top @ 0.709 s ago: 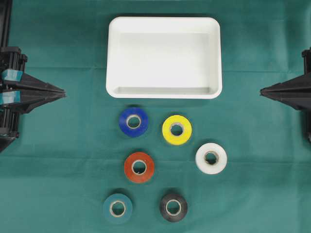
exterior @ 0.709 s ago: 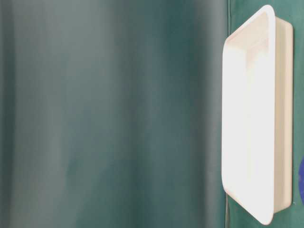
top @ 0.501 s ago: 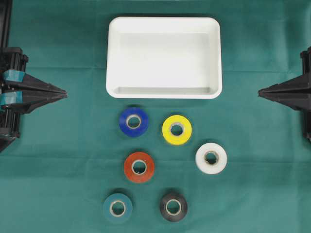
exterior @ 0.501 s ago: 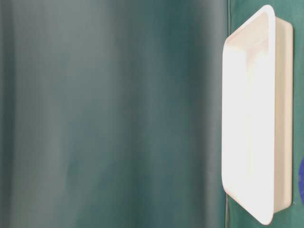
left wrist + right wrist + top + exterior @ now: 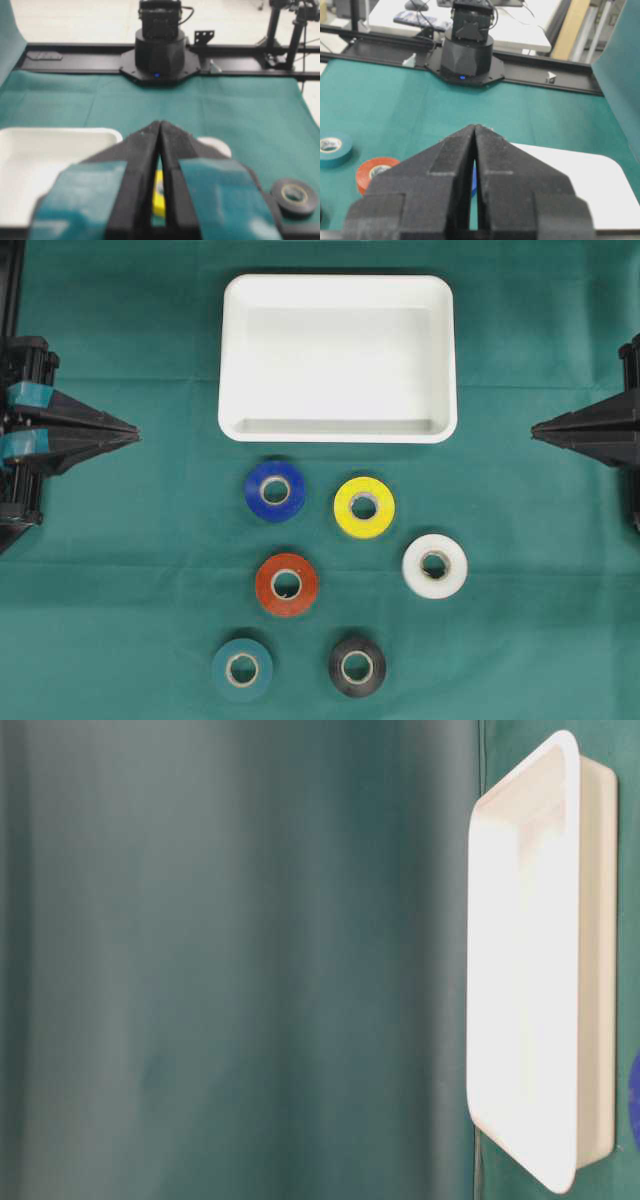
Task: Pick up the tape from a random location and place it into the white case.
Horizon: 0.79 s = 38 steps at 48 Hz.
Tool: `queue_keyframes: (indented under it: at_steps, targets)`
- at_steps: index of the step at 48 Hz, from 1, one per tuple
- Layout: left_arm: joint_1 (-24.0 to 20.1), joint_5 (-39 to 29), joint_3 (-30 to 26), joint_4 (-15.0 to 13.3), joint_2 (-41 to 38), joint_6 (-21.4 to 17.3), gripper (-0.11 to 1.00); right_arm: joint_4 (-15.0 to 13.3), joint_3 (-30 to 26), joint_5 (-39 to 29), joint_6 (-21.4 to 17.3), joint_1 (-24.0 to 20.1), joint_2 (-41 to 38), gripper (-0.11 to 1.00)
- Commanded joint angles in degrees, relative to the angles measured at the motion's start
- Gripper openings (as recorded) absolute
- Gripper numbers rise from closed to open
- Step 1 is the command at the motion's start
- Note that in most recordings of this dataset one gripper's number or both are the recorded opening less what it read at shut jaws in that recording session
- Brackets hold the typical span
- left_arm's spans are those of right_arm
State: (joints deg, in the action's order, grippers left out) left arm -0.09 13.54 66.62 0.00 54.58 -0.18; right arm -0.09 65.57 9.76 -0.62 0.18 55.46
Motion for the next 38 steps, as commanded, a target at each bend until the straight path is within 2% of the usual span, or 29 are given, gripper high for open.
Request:
queue_keyframes:
  at_steps: [1,11,15,18,29,38]
  targets:
    - [0.3,0.3,-1.5,-0.1,-0.6,0.4,0.17,0.2,-1.5,-0.1,-0.1,0.1,-0.5,0.09]
    - [0.3,0.2,-1.5,-0.1,-1.0,0.3,0.77,0.3,-1.7,-0.4,-0.1,0.1,-0.5,0.71]
    - [0.3,0.2,-1.5,-0.1,-1.0,0.1,0.95,0.3,-1.8,-1.1,-0.1,0.1,-0.5,0.88]
    - [0.3,0.3,-1.5,0.0,-1.0,0.1,0.99,0.3,-1.9,-1.8,-0.1,0.1,-0.5,0.91]
    - [0.5,0.1,-1.5,-0.1,-1.0,0.4,0.99,0.3,-2.1,-2.5,-0.1,0.1,-0.4,0.91]
    - [5.3,-0.7,-1.5,-0.1,-1.0,0.4,0.99,0.3,-2.1,-2.7,-0.1,0.1,-0.5,0.91]
